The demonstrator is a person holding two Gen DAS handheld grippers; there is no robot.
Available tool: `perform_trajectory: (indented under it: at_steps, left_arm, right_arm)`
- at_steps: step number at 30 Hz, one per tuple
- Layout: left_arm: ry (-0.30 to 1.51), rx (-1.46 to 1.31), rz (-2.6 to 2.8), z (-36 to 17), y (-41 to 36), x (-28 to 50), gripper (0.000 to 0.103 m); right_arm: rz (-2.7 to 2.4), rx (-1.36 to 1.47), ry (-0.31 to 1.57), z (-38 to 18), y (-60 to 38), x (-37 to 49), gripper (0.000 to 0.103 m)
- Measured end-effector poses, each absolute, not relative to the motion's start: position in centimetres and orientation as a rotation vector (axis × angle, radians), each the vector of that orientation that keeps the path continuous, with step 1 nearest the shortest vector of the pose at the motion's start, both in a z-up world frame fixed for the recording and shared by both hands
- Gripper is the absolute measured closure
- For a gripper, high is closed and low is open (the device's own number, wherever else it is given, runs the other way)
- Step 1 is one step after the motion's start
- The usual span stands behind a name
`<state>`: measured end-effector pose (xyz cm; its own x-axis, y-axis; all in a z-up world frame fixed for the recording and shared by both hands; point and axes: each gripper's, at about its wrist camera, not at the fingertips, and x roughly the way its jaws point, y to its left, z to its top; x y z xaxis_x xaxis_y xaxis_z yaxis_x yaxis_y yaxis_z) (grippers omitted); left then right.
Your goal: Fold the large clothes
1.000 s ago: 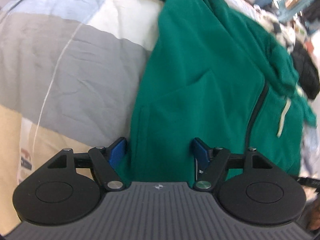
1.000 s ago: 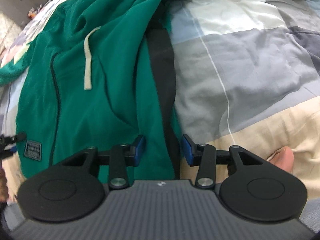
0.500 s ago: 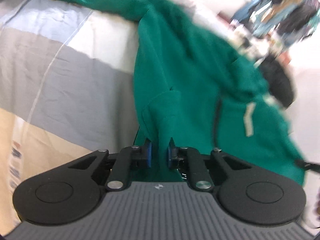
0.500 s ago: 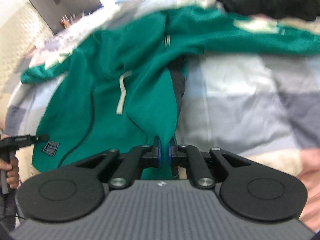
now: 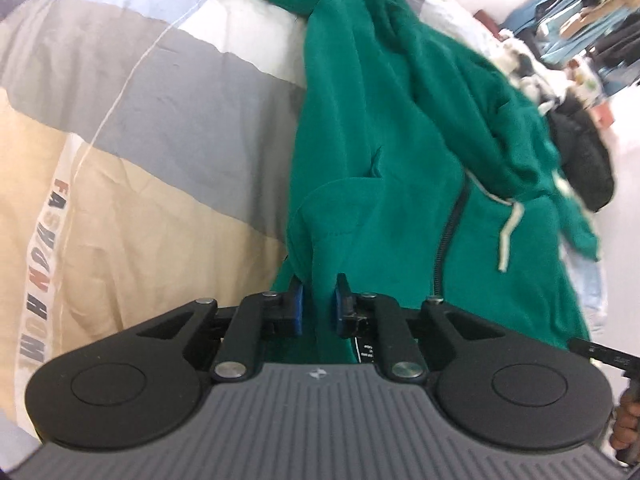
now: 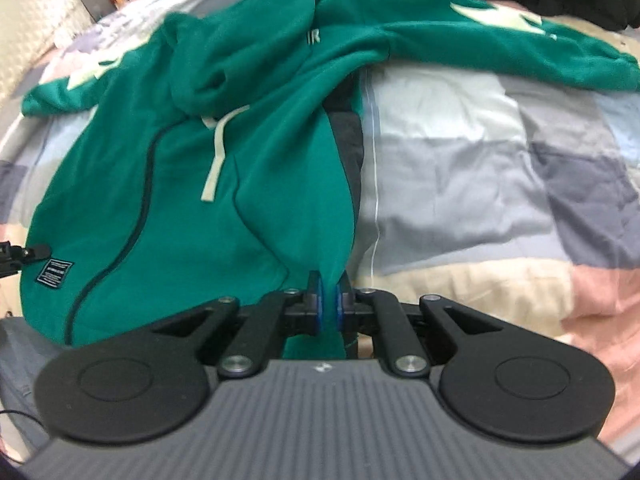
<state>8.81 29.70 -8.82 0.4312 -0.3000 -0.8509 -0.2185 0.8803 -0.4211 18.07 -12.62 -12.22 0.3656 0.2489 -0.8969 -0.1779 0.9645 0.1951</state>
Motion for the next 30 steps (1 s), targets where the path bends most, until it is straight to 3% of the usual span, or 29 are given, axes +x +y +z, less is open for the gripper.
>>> perform_trajectory:
  at_steps: [3,6,7,10,15,22,30]
  left_arm:
    - [1.145,-0.5,-0.042,-7.7,29.1,8.9,0.074]
    - [1.148,-0.485,-0.026,-6.6,29.8,9.0,0.051]
    - [1.138,-0.484,-0.027,-5.9,29.9,8.8,0.048]
    - [1.103,-0.478,-0.02,-4.6,29.8,8.8,0.041]
    - [1.008,-0.488,-0.024,-1.4,28.5,9.7,0.04]
    - [0.896,-0.55,-0.081,1.4,23.2,13.7,0.04]
    - [0.877,-0.569,-0.112,-1.4,17.3,20.9,0.04]
  right_arm:
    - [0.264,0.091,1.174,-11.9,-13.0,17.8,0.088]
    - [0.252,0.092,1.148,-9.7,-13.8,17.0,0.068]
    - [0.254,0.106,1.137,-9.0,-14.2,16.5,0.06]
    - [0.278,0.127,1.079,-6.5,-15.0,15.4,0.057]
    - [0.307,0.186,0.972,-3.6,-15.3,15.0,0.057]
    - [0.295,0.389,0.875,-3.6,-14.7,18.9,0.057]
    - [0.212,0.583,0.827,-6.2,-16.7,24.0,0.055]
